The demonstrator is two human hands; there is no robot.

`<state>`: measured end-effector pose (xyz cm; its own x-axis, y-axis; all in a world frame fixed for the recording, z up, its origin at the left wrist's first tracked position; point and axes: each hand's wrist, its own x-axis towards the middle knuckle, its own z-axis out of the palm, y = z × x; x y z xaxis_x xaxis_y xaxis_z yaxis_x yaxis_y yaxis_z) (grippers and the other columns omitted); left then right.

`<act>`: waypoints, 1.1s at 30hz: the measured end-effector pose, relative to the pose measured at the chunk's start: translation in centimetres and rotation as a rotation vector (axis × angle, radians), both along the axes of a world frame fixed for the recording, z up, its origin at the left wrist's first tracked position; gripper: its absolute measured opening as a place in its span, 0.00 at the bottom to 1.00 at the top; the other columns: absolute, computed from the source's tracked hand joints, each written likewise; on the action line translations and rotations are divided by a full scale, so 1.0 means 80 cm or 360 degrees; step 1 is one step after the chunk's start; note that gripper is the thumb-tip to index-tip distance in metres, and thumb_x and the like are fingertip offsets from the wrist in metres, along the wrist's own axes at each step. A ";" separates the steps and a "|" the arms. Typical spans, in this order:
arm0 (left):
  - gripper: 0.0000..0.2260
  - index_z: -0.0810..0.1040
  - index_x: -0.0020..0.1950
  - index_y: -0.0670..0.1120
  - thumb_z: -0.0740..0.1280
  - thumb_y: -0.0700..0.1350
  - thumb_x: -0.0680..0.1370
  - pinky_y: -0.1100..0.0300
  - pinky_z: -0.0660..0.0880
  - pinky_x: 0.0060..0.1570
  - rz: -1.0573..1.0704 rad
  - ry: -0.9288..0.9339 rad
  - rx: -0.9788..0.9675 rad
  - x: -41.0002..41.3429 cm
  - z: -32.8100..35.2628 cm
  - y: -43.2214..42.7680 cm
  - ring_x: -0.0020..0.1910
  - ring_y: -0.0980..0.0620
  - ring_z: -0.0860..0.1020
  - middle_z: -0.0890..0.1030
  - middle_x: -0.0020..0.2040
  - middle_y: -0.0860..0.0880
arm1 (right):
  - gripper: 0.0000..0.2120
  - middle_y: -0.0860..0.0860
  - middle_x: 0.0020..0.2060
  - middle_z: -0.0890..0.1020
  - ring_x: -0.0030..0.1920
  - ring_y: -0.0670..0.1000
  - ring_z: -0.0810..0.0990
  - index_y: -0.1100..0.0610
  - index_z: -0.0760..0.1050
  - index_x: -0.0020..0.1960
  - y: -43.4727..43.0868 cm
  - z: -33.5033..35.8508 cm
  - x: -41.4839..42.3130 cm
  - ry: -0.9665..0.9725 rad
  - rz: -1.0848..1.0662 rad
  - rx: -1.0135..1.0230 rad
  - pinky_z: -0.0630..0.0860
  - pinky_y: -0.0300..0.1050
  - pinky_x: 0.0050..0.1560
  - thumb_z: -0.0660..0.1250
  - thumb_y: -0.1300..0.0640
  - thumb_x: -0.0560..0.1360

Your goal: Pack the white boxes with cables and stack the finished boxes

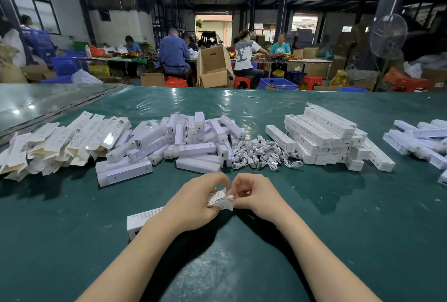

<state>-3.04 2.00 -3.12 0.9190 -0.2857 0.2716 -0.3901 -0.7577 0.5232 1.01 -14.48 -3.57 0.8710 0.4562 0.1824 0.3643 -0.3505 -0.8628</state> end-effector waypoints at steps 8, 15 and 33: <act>0.11 0.69 0.41 0.54 0.66 0.58 0.70 0.59 0.62 0.35 0.0472 0.0032 0.0694 -0.002 0.005 -0.006 0.41 0.52 0.70 0.77 0.43 0.53 | 0.19 0.58 0.37 0.82 0.29 0.40 0.74 0.54 0.68 0.30 0.008 0.006 -0.005 0.0045 0.0143 0.0128 0.69 0.31 0.34 0.67 0.76 0.65; 0.16 0.74 0.41 0.48 0.66 0.61 0.69 0.57 0.64 0.36 0.0436 -0.0199 0.0548 0.001 0.010 0.003 0.38 0.51 0.70 0.78 0.38 0.51 | 0.16 0.49 0.33 0.79 0.28 0.42 0.72 0.51 0.70 0.32 0.020 0.001 -0.015 -0.0076 -0.0196 0.0276 0.69 0.34 0.32 0.71 0.69 0.64; 0.18 0.75 0.53 0.54 0.61 0.65 0.72 0.58 0.66 0.41 0.0495 -0.0342 0.0667 0.002 -0.003 -0.001 0.49 0.48 0.77 0.82 0.48 0.52 | 0.17 0.49 0.36 0.75 0.34 0.49 0.76 0.55 0.65 0.38 0.020 0.013 -0.018 0.0114 0.0111 0.0468 0.71 0.38 0.36 0.57 0.77 0.66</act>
<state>-2.86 1.90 -3.33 0.9137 -0.1341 0.3837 -0.1801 -0.9799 0.0863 -0.41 -12.92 -2.49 0.8549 0.4519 0.2548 0.3133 -0.0582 -0.9479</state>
